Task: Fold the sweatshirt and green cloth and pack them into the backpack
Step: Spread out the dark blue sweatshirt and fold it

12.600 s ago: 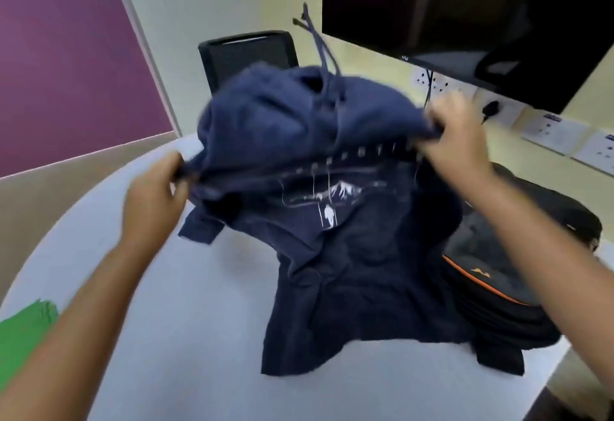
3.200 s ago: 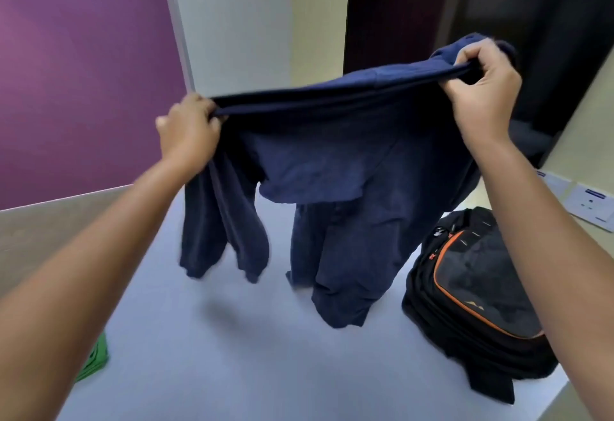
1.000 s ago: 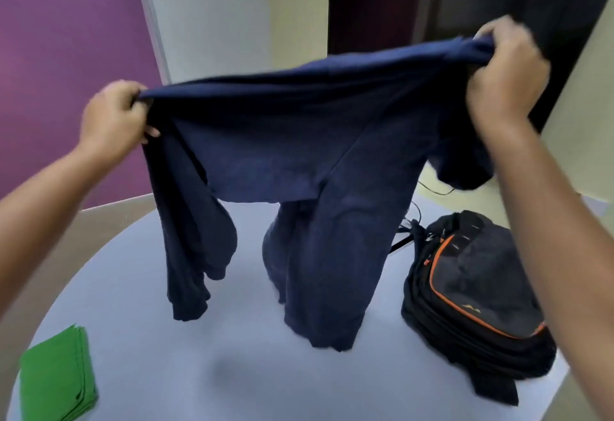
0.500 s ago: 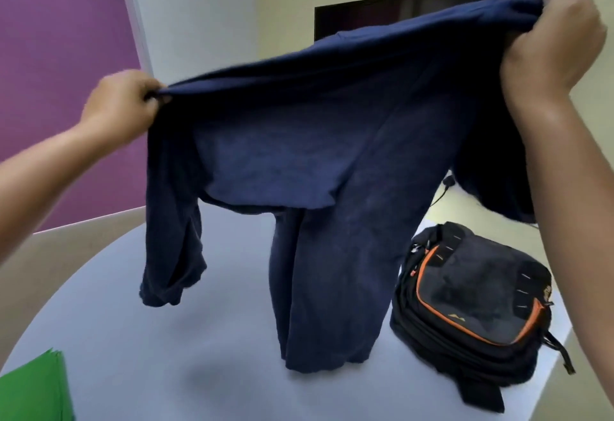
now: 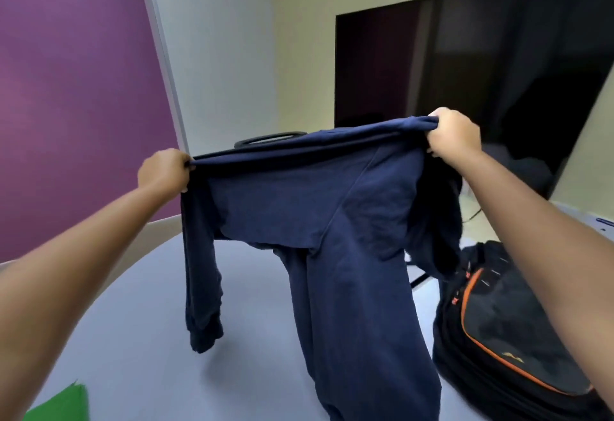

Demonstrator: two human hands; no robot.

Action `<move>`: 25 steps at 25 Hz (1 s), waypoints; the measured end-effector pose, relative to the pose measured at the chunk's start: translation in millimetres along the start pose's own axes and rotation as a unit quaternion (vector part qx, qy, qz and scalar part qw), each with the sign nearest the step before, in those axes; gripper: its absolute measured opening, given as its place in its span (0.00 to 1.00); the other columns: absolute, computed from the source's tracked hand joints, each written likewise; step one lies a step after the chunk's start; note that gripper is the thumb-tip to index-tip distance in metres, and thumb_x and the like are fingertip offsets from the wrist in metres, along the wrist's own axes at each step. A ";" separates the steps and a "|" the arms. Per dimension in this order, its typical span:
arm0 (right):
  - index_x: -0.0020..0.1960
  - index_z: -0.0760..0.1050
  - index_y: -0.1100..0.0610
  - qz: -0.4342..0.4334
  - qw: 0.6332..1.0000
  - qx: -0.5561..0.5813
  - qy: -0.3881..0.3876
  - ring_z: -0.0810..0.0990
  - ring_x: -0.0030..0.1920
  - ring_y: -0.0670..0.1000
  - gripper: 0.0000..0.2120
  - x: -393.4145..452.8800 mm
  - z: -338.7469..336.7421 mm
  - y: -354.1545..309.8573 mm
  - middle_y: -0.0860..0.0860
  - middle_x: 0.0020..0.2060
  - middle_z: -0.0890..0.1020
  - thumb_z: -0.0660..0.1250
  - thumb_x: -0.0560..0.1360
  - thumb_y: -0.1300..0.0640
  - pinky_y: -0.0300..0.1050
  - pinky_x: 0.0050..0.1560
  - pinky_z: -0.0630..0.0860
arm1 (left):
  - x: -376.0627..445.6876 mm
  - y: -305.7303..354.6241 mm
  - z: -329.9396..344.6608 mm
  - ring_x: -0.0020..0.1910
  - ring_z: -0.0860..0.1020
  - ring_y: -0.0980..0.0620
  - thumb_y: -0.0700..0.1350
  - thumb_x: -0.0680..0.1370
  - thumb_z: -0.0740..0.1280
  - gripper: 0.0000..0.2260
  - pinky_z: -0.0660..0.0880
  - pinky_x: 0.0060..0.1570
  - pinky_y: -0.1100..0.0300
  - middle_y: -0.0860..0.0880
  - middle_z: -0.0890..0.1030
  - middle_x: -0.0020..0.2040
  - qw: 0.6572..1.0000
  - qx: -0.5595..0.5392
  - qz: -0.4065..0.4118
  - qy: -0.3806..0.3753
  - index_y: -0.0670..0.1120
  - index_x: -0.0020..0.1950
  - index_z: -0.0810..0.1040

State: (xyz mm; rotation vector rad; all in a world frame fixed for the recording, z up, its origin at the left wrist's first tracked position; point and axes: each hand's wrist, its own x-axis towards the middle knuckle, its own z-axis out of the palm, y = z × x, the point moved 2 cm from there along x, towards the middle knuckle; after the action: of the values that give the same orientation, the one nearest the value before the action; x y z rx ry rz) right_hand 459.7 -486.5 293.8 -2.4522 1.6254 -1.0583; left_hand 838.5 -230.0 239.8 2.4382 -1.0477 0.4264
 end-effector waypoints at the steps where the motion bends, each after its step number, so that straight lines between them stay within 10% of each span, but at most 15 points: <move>1: 0.54 0.75 0.56 0.009 1.000 0.024 0.001 0.79 0.51 0.62 0.13 11.7 3.7 -7.3 0.60 0.52 0.80 0.58 0.72 0.63 0.47 0.47 0.71 | 11.2 1.1 -2.8 0.41 0.80 0.40 0.39 0.78 0.60 0.10 0.75 0.38 0.53 0.41 0.83 0.40 1.000 -0.001 -0.014 0.011 0.43 0.51 0.81; 8: 0.61 0.72 0.58 -0.035 0.990 0.069 0.118 0.73 0.60 0.64 0.17 67.3 -64.0 -56.4 0.62 0.61 0.72 0.60 0.73 0.66 0.52 0.59 0.69 | 62.7 10.0 -86.1 0.44 0.78 0.35 0.38 0.77 0.58 0.12 0.71 0.37 0.52 0.39 0.81 0.43 0.983 0.002 0.045 0.179 0.43 0.50 0.81; 14: 0.54 0.70 0.57 -0.099 0.987 0.048 0.114 0.75 0.49 0.67 0.12 -42.1 -51.7 -9.4 0.62 0.56 0.71 0.60 0.72 0.67 0.55 0.47 0.69 | -51.1 -12.7 -71.1 0.38 0.77 0.33 0.39 0.77 0.58 0.11 0.67 0.33 0.49 0.37 0.76 0.49 0.965 0.021 0.118 0.232 0.39 0.51 0.78; 20: 0.44 0.71 0.49 0.022 0.981 0.061 -0.185 0.77 0.51 0.62 0.19 -264.1 101.6 137.0 0.57 0.51 0.76 0.62 0.64 0.73 0.53 0.49 0.72 | -312.5 -62.2 105.9 0.47 0.79 0.41 0.54 0.77 0.49 0.15 0.69 0.43 0.55 0.46 0.79 0.51 0.986 -0.034 -0.076 -0.141 0.49 0.52 0.71; 22: 0.40 0.69 0.46 0.070 0.955 0.038 -0.285 0.77 0.48 0.59 0.17 -341.8 143.2 182.3 0.52 0.47 0.74 0.63 0.67 0.70 0.52 0.47 0.71 | -385.3 -69.2 136.1 0.48 0.79 0.41 0.50 0.78 0.60 0.07 0.73 0.46 0.54 0.44 0.77 0.52 0.964 -0.041 -0.095 -0.246 0.48 0.53 0.70; 25: 0.41 0.67 0.49 0.080 0.904 -0.015 -0.419 0.70 0.42 0.53 0.10 -428.8 167.3 212.5 0.51 0.46 0.69 0.60 0.74 0.64 0.42 0.43 0.66 | -452.3 -97.1 197.0 0.21 0.73 0.49 0.40 0.45 0.82 0.26 0.61 0.16 0.63 0.48 0.66 0.41 0.924 -0.024 -0.048 -0.378 0.46 0.36 0.74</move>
State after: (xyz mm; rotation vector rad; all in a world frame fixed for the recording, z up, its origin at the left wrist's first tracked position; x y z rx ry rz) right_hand 278.9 -289.1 -136.7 -2.2148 1.4637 0.0839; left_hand 630.5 0.0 -156.0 2.6362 -1.1797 -0.6268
